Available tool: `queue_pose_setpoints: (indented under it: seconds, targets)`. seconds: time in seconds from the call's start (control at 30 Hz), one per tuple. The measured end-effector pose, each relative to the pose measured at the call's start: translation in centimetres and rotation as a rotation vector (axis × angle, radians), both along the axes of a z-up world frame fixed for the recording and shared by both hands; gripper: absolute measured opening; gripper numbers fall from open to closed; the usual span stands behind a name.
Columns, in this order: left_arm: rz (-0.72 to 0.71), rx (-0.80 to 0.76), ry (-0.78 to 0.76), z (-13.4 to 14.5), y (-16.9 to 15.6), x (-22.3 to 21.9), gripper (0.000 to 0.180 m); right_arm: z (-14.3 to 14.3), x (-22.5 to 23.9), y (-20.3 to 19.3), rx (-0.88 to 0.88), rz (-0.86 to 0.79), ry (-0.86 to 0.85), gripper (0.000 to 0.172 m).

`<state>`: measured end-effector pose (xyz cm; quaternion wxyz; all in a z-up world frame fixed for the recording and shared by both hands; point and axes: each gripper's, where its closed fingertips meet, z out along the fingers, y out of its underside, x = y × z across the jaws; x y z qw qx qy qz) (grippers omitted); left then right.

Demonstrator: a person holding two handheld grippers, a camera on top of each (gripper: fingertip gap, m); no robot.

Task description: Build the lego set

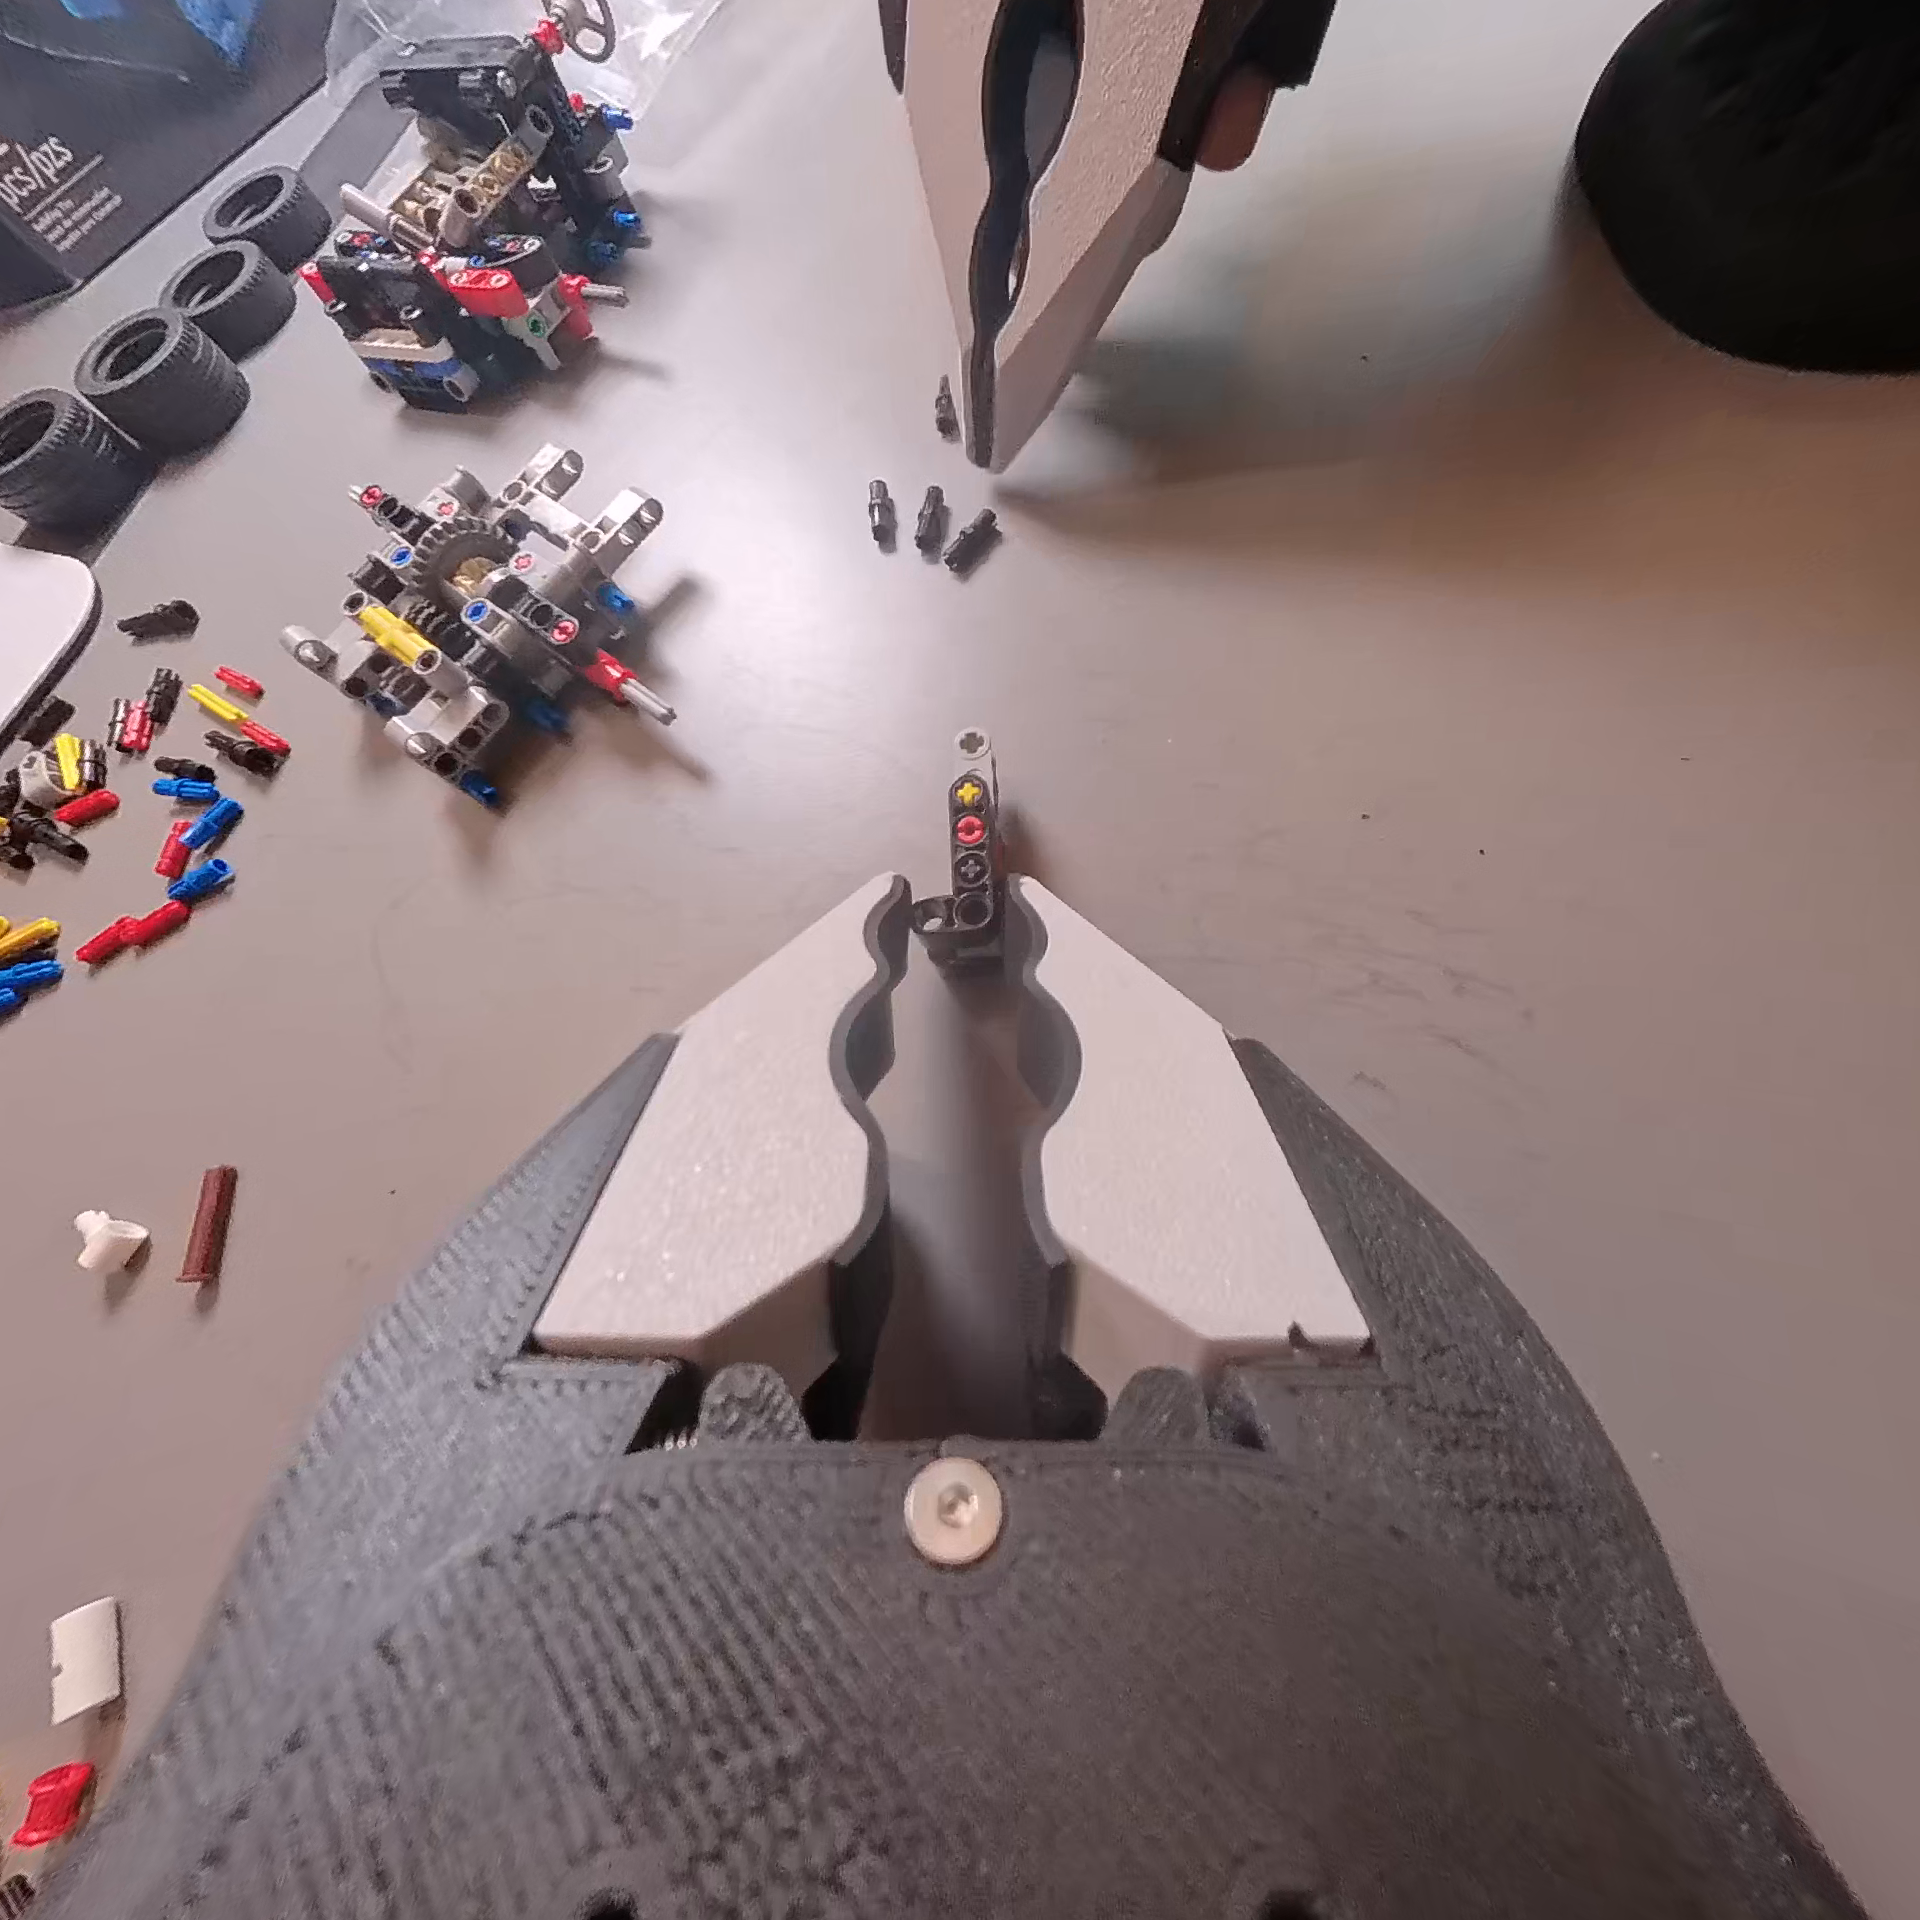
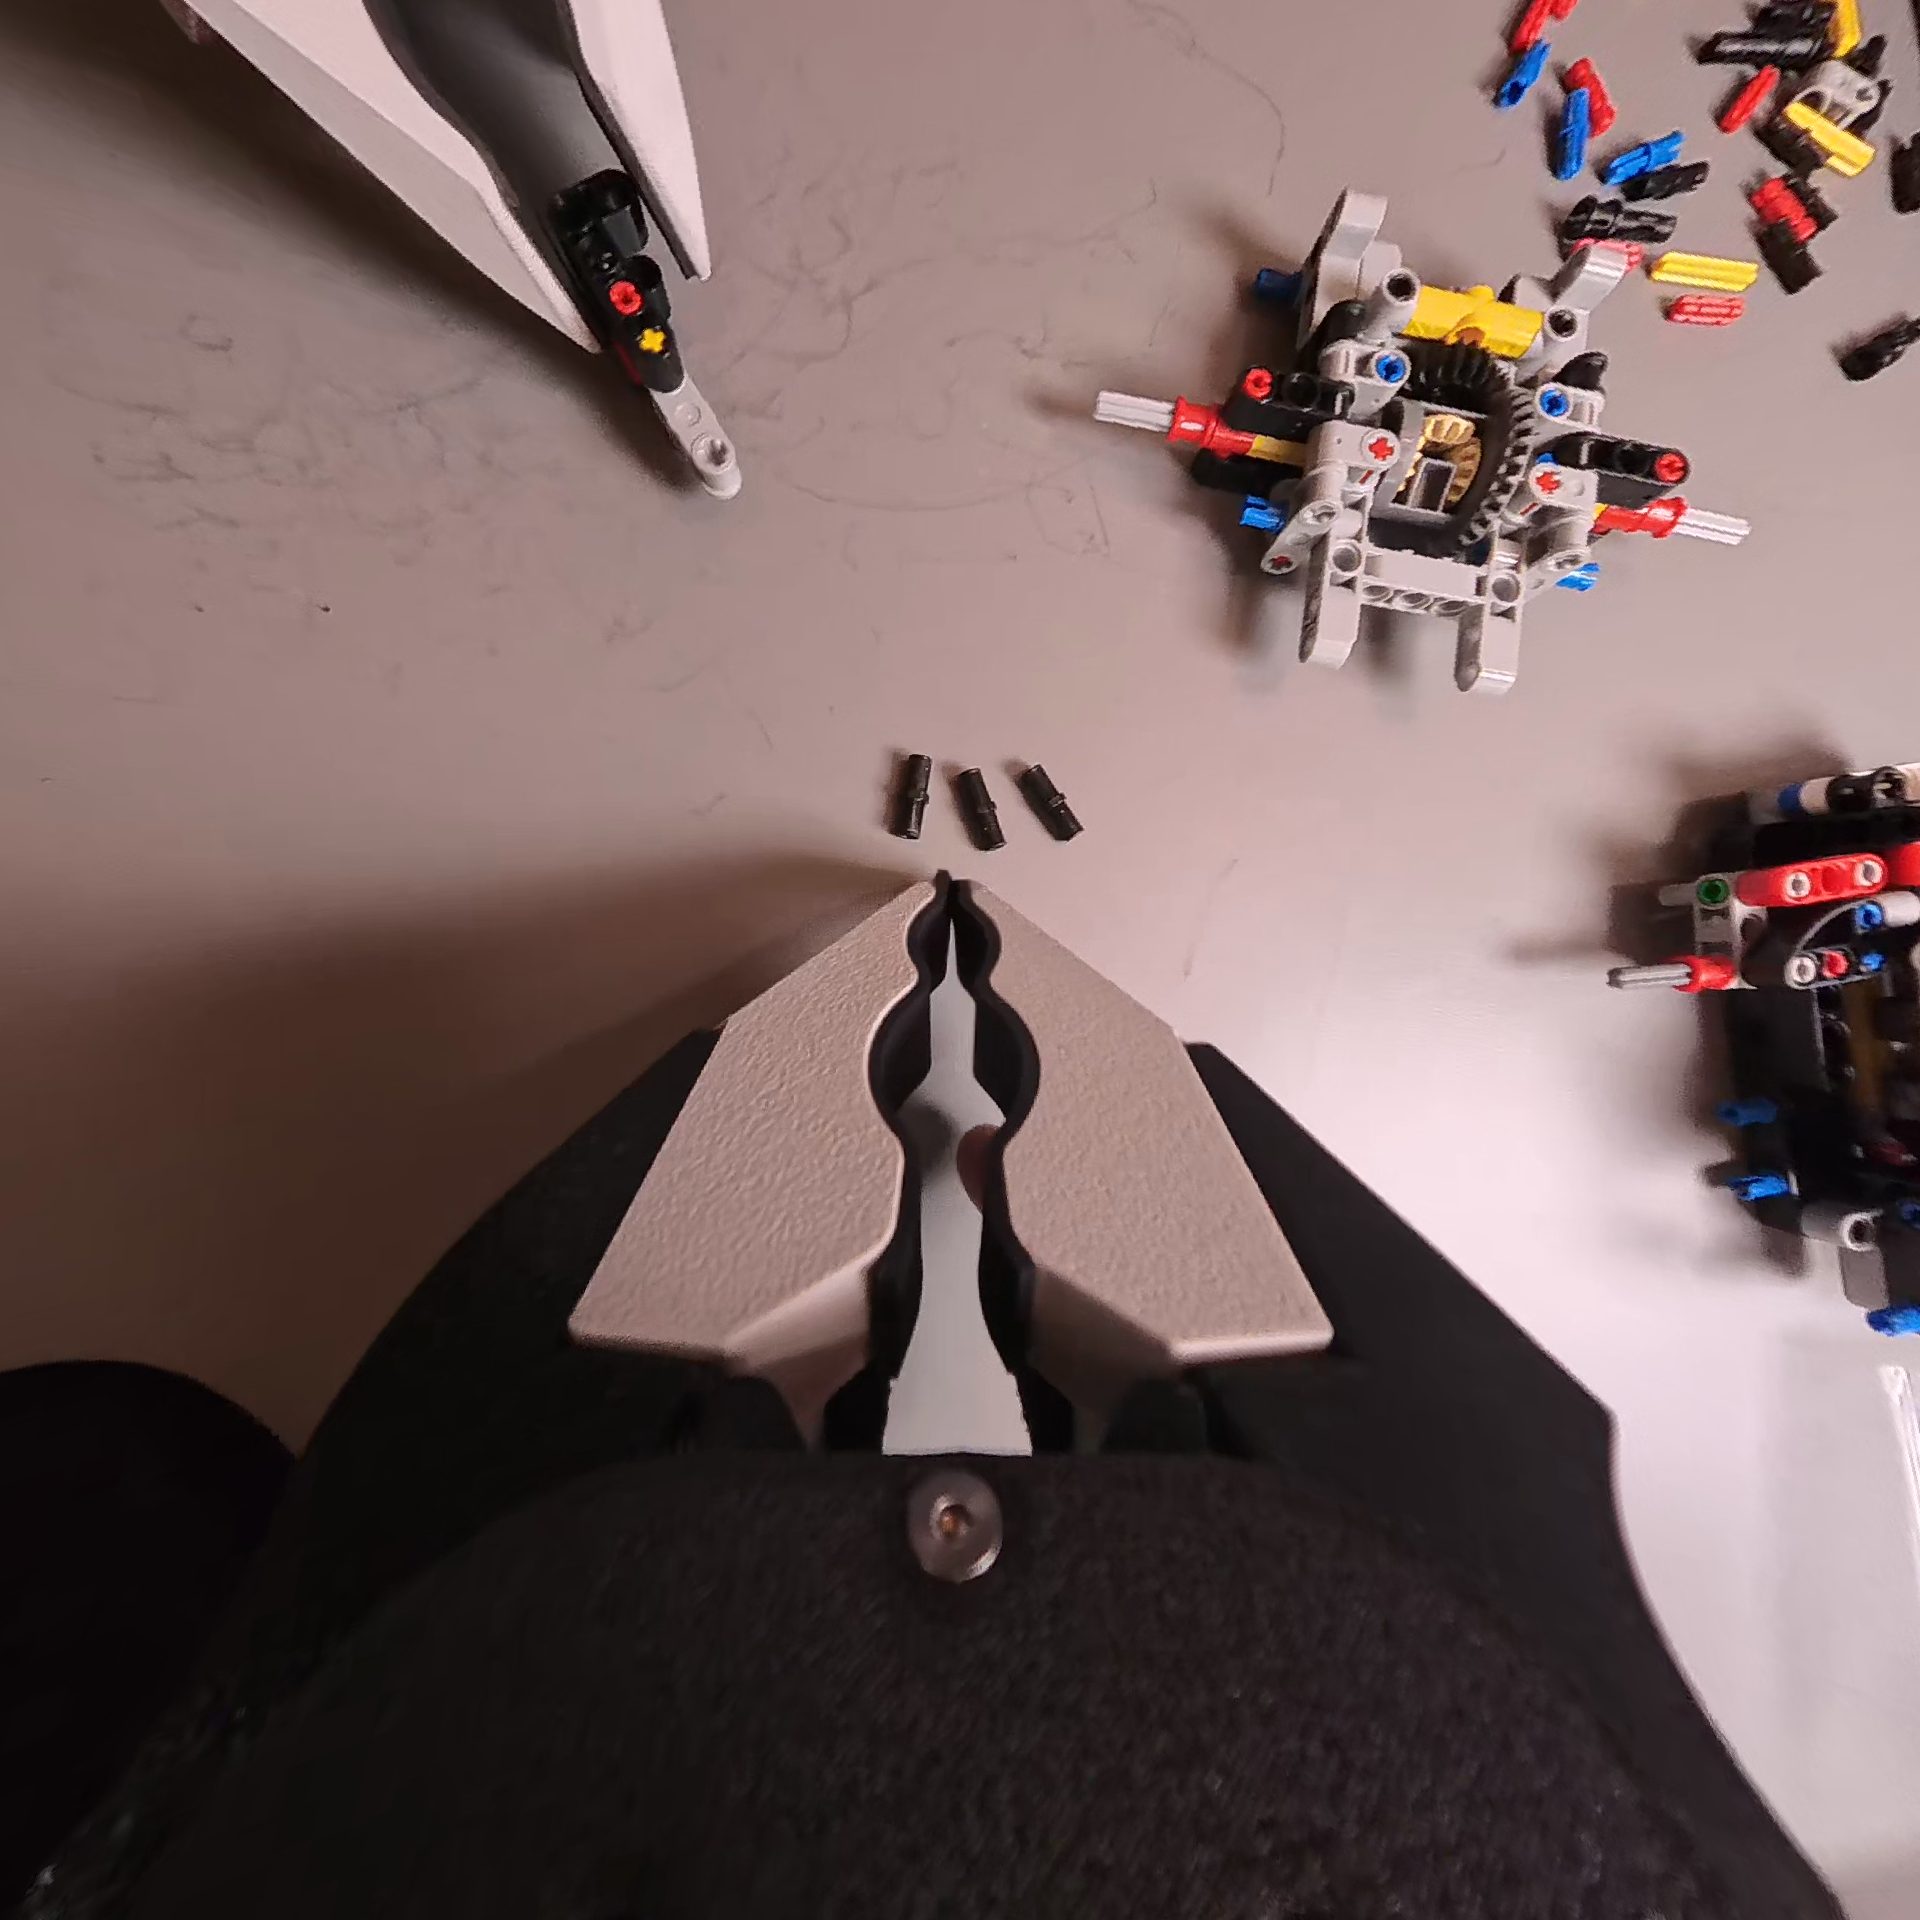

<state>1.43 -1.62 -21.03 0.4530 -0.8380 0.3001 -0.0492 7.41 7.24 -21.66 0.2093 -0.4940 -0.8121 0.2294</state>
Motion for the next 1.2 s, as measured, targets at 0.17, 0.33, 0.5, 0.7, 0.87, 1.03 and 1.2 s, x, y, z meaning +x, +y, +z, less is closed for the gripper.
queue_pose_setpoints:
  seconds: [0.17,0.33,0.5,0.7,0.87,1.03,1.2]
  targets:
    - [0.016,-0.001,0.004,0.0,0.0,-0.5,0.016,0.3,-0.4,1.2,0.012,-0.052,0.037,0.016]
    - [0.018,0.006,0.002,0.2,0.0,-0.9,0.017,0.3,-1.0,1.2,0.021,-0.063,0.071,0.016]
    - [0.019,0.004,-0.008,0.1,0.0,-0.9,0.016,0.7,-1.3,1.2,0.014,-0.071,0.103,0.016]
    - [0.016,0.004,-0.012,0.1,0.0,-0.8,0.016,1.2,-1.8,1.0,0.005,-0.073,0.143,0.015]
    - [-0.006,0.004,-0.016,0.2,-0.1,-0.4,0.015,3.0,-3.0,-2.7,-0.108,0.030,0.250,0.016]
    - [-0.063,0.011,-0.006,0.2,-0.5,0.5,0.015,3.0,-3.7,-7.2,-0.184,0.166,0.261,0.020]
    - [-0.091,0.005,-0.002,0.2,-0.8,1.0,0.015,2.2,-4.2,-8.9,-0.201,0.207,0.231,0.021]
